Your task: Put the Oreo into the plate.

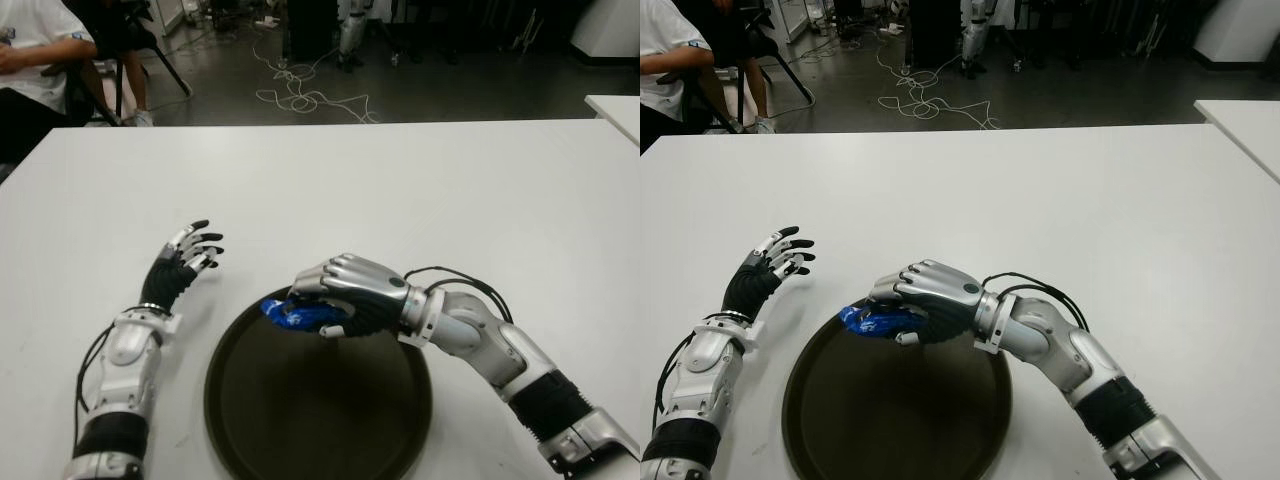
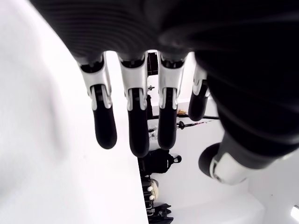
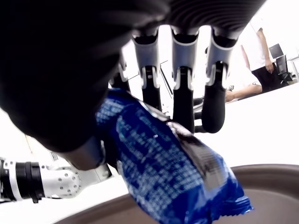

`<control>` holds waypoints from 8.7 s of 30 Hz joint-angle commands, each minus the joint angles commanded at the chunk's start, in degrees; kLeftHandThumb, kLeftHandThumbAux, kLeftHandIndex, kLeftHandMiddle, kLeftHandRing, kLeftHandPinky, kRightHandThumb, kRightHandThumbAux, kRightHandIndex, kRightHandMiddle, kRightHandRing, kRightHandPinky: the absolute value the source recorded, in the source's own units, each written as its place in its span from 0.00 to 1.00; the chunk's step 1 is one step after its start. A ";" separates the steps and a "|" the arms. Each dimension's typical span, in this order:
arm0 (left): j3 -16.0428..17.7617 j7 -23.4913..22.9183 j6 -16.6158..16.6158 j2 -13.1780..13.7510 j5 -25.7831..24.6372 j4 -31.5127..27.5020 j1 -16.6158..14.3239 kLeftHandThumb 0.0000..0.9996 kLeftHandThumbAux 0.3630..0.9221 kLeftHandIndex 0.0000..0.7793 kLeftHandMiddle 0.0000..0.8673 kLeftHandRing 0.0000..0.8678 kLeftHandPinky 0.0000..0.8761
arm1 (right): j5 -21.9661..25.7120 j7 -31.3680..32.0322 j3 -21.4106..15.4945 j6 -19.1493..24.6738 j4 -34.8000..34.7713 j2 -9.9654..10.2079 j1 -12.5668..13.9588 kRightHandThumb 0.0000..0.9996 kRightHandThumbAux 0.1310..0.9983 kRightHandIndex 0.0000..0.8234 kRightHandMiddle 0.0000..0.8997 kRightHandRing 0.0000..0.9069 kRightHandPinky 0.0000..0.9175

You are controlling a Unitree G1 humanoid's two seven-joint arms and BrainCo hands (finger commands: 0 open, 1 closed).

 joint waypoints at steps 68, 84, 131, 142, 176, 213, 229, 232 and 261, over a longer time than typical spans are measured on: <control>-0.14 0.17 0.78 0.35 0.75 0.02 -0.21 0.18 0.55 0.19 0.33 0.37 0.44 | 1.55 -4.50 -5.85 3.65 10.46 -0.81 -5.95 0.00 0.39 0.00 0.00 0.00 0.00; -0.82 1.34 -0.58 1.17 2.97 3.34 -1.65 0.14 0.51 0.21 0.34 0.36 0.40 | 20.54 -9.60 -22.12 10.65 42.98 9.44 -16.06 0.00 0.59 0.11 0.17 0.17 0.20; -0.26 -0.03 -1.79 1.43 1.93 5.00 -2.33 0.06 0.47 0.24 0.35 0.35 0.35 | 38.26 -16.99 -36.17 33.06 21.89 21.04 -3.73 0.03 0.83 0.30 0.36 0.37 0.40; 0.02 -0.73 -3.38 1.67 1.93 6.29 -2.33 0.08 0.46 0.23 0.35 0.36 0.37 | 37.79 -16.79 -34.65 35.54 14.94 21.40 0.81 0.02 0.81 0.31 0.36 0.36 0.40; 0.35 -0.72 -3.14 1.51 1.80 4.72 -1.50 0.07 0.44 0.24 0.35 0.36 0.38 | 36.87 -15.30 -33.12 37.20 9.11 21.29 4.63 0.05 0.81 0.35 0.40 0.39 0.43; 0.82 3.15 -4.71 0.59 2.64 2.89 -0.48 0.13 0.55 0.20 0.28 0.27 0.28 | 31.74 -16.04 -31.51 27.22 15.95 19.20 4.31 0.08 0.78 0.31 0.40 0.41 0.43; 1.78 3.31 -1.27 -0.95 -0.40 -0.33 -0.09 0.11 0.68 0.10 0.16 0.14 0.11 | 29.96 -17.45 -31.44 25.79 20.71 17.73 2.20 0.11 0.77 0.33 0.40 0.41 0.42; 1.76 3.49 -1.32 -1.07 -0.48 -0.59 0.02 0.12 0.69 0.09 0.16 0.13 0.10 | 29.91 -17.47 -31.45 25.51 21.13 17.66 2.05 0.12 0.76 0.32 0.40 0.41 0.42; 1.23 4.28 -8.04 -2.21 0.76 1.80 -0.40 0.01 0.70 0.02 0.07 0.03 0.02 | 29.83 -17.76 -31.67 22.01 25.37 17.00 0.63 0.16 0.75 0.34 0.42 0.43 0.44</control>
